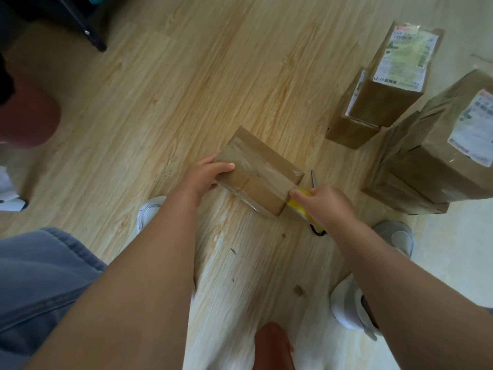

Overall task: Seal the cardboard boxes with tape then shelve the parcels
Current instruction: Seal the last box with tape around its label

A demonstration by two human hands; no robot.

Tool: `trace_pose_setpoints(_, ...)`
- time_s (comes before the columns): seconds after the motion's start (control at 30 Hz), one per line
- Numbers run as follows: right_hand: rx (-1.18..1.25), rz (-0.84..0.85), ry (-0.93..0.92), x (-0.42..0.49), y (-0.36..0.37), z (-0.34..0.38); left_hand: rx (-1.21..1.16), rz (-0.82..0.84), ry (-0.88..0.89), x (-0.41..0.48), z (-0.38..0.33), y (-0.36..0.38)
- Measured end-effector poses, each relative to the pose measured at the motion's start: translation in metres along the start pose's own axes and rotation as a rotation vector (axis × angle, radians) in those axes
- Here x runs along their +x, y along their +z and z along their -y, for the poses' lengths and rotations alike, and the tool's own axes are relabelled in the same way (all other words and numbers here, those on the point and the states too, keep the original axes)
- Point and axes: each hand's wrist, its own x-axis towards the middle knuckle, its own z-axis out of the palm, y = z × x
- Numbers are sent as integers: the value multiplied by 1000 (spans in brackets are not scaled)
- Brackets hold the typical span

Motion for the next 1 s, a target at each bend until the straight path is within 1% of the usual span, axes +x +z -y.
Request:
trace_pose_setpoints(0.13,-50,17,25,5,4,-1,161,13,21,1,7,1)
trace_pose_setpoints(0.23,-68,-4,27,7,6,-1,253,-50,77,1,10,5)
trace_pose_setpoints(0.27,-62,-5,33,8,6,0,339,-89,114,1,10,8)
trace_pose_setpoints(0.3,-59,-7,37,8,6,0,502,-136,164,0,10,13)
trace_pose_setpoints(0.37,-52,-12,44,6,6,2,929,-224,329,-7,10,28)
trace_pose_setpoints(0.4,-49,-13,46,6,6,2,1059,-229,442,-11,12,38)
trace_pose_setpoints(0.43,-48,-15,45,5,6,2,1136,-204,529,-16,17,46)
trace_pose_setpoints(0.47,-46,-14,46,5,6,2,1179,-165,563,-20,24,53)
trace_pose_setpoints(0.5,-46,-13,48,5,6,2,1210,-124,552,-23,33,58)
trace_pose_setpoints(0.57,-50,-10,54,5,6,3,1280,-69,482,-24,50,60)
trace_pose_setpoints(0.7,-53,-13,50,5,7,6,1372,-37,402,-17,52,60)
trace_pose_setpoints(0.83,-20,-29,50,5,7,10,1423,-33,375,-16,40,60)
trace_pose_setpoints(0.93,3,-31,48,7,8,9,1435,-74,426,-23,36,64)
trace_pose_setpoints(1.0,14,-37,49,8,10,9,1478,-11,539,-31,44,73)
